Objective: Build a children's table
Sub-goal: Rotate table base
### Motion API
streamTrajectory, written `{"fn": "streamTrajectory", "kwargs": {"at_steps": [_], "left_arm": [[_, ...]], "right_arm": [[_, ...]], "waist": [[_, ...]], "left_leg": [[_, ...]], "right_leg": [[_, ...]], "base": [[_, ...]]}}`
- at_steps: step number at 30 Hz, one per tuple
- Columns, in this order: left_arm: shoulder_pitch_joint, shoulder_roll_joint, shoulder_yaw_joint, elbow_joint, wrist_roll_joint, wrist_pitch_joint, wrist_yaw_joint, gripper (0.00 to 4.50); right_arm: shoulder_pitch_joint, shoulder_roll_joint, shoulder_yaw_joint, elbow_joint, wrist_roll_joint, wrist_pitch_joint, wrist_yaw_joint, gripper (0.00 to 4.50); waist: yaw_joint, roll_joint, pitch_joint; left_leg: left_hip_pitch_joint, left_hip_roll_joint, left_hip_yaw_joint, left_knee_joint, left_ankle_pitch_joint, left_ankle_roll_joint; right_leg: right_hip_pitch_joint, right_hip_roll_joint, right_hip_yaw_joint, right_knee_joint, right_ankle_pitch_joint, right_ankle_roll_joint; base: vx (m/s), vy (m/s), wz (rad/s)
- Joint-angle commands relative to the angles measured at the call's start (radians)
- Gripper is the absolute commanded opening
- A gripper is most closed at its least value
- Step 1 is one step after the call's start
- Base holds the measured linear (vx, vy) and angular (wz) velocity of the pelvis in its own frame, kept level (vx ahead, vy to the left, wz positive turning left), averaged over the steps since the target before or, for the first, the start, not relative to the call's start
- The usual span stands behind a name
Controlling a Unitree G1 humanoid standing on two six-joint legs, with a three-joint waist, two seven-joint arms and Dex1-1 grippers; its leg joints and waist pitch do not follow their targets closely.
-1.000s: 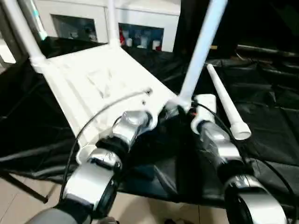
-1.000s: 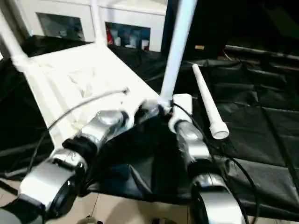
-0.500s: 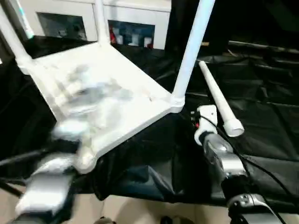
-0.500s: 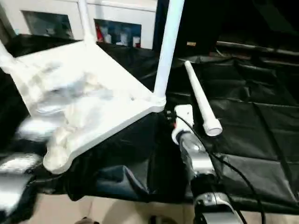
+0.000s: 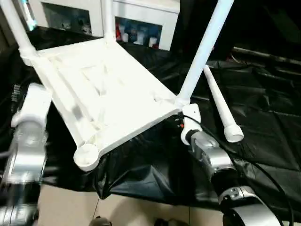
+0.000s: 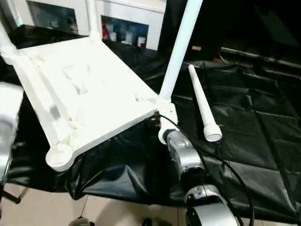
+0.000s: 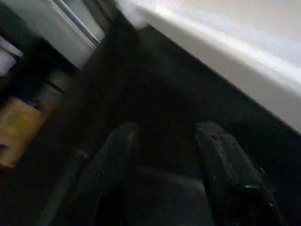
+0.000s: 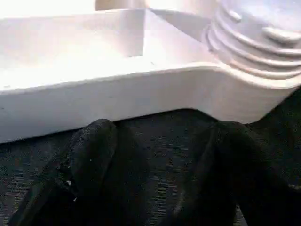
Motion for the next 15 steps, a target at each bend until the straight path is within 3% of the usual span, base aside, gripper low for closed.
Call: {"fn": "streamTrajectory", "kwargs": {"at_steps": [1, 2, 4, 6, 8, 11, 13, 14, 15], "left_arm": [[0.010, -0.015, -0.071, -0.085, -0.089, 0.091, -0.144, 2.14], [0.016, -0.016, -0.090, -0.105, -0.110, 0.117, -0.180, 2.14], [0.029, -0.019, -0.116, -0.152, -0.157, 0.153, -0.237, 2.14], [0.042, -0.021, -0.139, -0.218, -0.220, 0.201, -0.305, 2.14], [0.051, -0.016, -0.167, -0.262, -0.258, 0.223, -0.372, 2.14], [0.037, -0.031, -0.184, -0.275, -0.284, 0.222, -0.417, 2.14], [0.026, -0.040, -0.192, -0.277, -0.295, 0.231, -0.431, 2.14], [0.022, -0.043, -0.199, -0.273, -0.296, 0.225, -0.436, 2.14], [0.015, -0.049, -0.227, -0.256, -0.298, 0.205, -0.440, 2.14]], "right_arm": [[-0.025, -0.008, 0.004, 0.021, -0.003, 0.006, 0.014, 3.77], [-0.030, -0.010, 0.004, 0.027, -0.002, 0.005, 0.015, 3.77], [-0.041, -0.017, 0.003, 0.036, -0.002, 0.001, 0.025, 3.77], [-0.047, -0.038, -0.002, 0.038, 0.002, 0.000, 0.046, 3.77], [-0.048, -0.066, -0.014, 0.029, 0.010, 0.009, 0.064, 3.77], [-0.049, -0.094, -0.028, 0.017, 0.016, 0.021, 0.075, 3.77], [-0.052, -0.108, -0.036, 0.016, 0.019, 0.027, 0.077, 3.77], [-0.053, -0.114, -0.039, 0.013, 0.021, 0.031, 0.078, 3.77], [-0.060, -0.135, -0.054, -0.007, 0.029, 0.048, 0.079, 3.77]], "waist": [[0.003, 0.037, -0.062], [0.000, 0.032, -0.062], [0.000, 0.035, -0.060], [0.001, 0.040, -0.060], [0.002, 0.039, -0.060], [-0.001, 0.037, -0.061], [-0.001, 0.035, -0.062], [-0.002, 0.037, -0.062], [-0.003, 0.045, -0.063]], "left_leg": [[0.010, 0.009, 0.003, -0.077, -0.219, -0.013], [0.009, 0.010, 0.003, -0.077, -0.225, -0.017], [0.006, 0.007, 0.002, -0.076, -0.252, -0.023], [0.012, 0.008, 0.003, -0.075, -0.266, -0.023], [0.011, 0.007, 0.004, -0.074, -0.266, -0.021], [0.004, 0.005, 0.002, -0.075, -0.254, -0.018], [0.007, 0.005, 0.004, -0.072, -0.246, -0.017], [0.007, 0.004, 0.004, -0.071, -0.239, -0.016], [0.005, 0.004, 0.004, -0.071, -0.235, -0.018]], "right_leg": [[0.049, -0.051, 0.056, -0.058, -0.226, -0.149], [0.050, -0.051, 0.056, -0.058, -0.232, -0.149], [0.049, -0.049, 0.056, -0.059, -0.253, -0.149], [0.046, -0.048, 0.057, -0.062, -0.261, -0.146], [0.048, -0.043, 0.056, -0.062, -0.256, -0.144], [0.054, -0.043, 0.056, -0.062, -0.268, -0.132], [0.052, -0.042, 0.057, -0.064, -0.264, -0.129], [0.053, -0.040, 0.056, -0.063, -0.253, -0.131], [0.055, -0.040, 0.057, -0.060, -0.244, -0.134]], "base": [[0.000, 0.000, 0.00], [0.000, 0.000, 0.00], [0.000, 0.000, 0.00], [0.000, 0.000, 0.00], [0.000, 0.000, 0.00], [0.000, 0.000, 0.00], [0.000, 0.000, 0.00], [0.000, 0.000, 0.00], [0.000, 0.000, 0.00]]}}
